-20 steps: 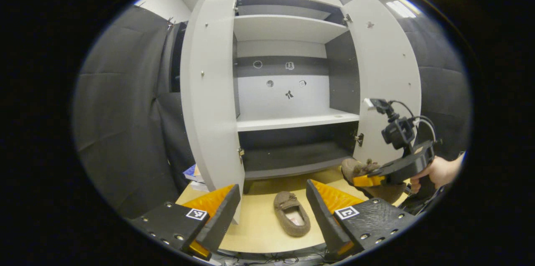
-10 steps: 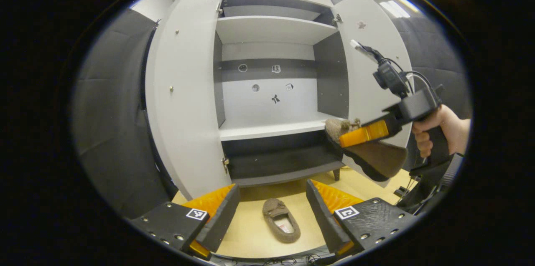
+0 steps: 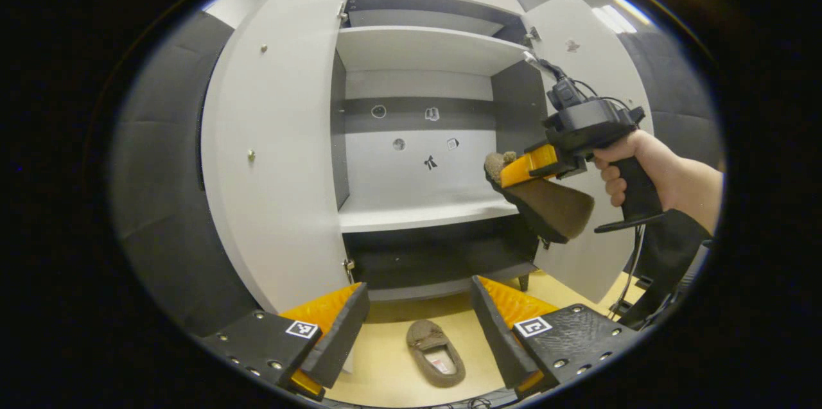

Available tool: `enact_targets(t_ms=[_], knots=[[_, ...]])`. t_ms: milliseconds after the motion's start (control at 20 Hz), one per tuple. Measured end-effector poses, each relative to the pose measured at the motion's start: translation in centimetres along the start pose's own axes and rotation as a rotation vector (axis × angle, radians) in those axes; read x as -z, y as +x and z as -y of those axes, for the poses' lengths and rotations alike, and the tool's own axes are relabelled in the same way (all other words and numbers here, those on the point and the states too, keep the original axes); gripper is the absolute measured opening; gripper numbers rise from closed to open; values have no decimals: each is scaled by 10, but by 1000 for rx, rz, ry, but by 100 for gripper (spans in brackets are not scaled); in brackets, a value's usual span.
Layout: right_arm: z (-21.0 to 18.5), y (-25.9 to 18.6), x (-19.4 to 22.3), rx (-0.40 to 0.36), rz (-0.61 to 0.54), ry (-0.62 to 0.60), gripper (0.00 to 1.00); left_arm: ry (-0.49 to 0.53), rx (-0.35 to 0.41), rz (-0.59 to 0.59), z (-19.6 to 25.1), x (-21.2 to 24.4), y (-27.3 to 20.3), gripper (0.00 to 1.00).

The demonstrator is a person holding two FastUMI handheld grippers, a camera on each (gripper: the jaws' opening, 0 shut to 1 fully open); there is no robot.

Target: Grab one shoe with the right hand and put it into the shoe cabinet, grab the other shoe with the left hand and put it into the shoe cabinet; then close the right door with the right hand and the left door with the left hand.

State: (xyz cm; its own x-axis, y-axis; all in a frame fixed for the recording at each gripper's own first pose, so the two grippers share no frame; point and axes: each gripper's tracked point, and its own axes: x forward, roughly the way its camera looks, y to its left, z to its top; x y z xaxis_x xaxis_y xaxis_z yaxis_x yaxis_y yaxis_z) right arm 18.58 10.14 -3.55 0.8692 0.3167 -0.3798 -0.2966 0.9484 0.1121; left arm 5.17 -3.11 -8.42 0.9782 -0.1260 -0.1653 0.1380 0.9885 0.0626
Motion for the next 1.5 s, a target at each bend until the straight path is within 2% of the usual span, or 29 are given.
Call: enact_targets(t_ms=[350,400,450,600,750,1050,1100,1250,1400,1450,1500], knots=[[7,57,-72,10,108,-34,2,-38,-34,3,-3,-15,18,94],[8,66,-79,11,117,-35,0,-43,-39,12,-3,-20,20,100],[9,76,-87,12,133,-42,0,-43,-44,27,-3,-27,21,100],[19,103,-101,36,162,-89,2,-23,-66,53,-5,-40,20,100],[23,129,-112,34,187,-81,2,-28,-101,30,-7,-33,21,100],[32,171,-96,60,148,-98,2,-86,-159,-5,-14,-21,12,100],[30,175,-90,53,131,-95,2,-87,-167,-9,-16,-20,10,94],[26,182,-88,55,133,-86,3,-76,-202,-20,-22,-19,8,97],[26,188,-78,67,93,-76,8,-80,-213,-20,-22,-18,7,94],[24,188,-71,53,62,-73,15,-79,-217,-20,-22,-18,7,94],[19,190,-65,20,38,-65,14,-79,-220,-21,-22,-17,7,94]])
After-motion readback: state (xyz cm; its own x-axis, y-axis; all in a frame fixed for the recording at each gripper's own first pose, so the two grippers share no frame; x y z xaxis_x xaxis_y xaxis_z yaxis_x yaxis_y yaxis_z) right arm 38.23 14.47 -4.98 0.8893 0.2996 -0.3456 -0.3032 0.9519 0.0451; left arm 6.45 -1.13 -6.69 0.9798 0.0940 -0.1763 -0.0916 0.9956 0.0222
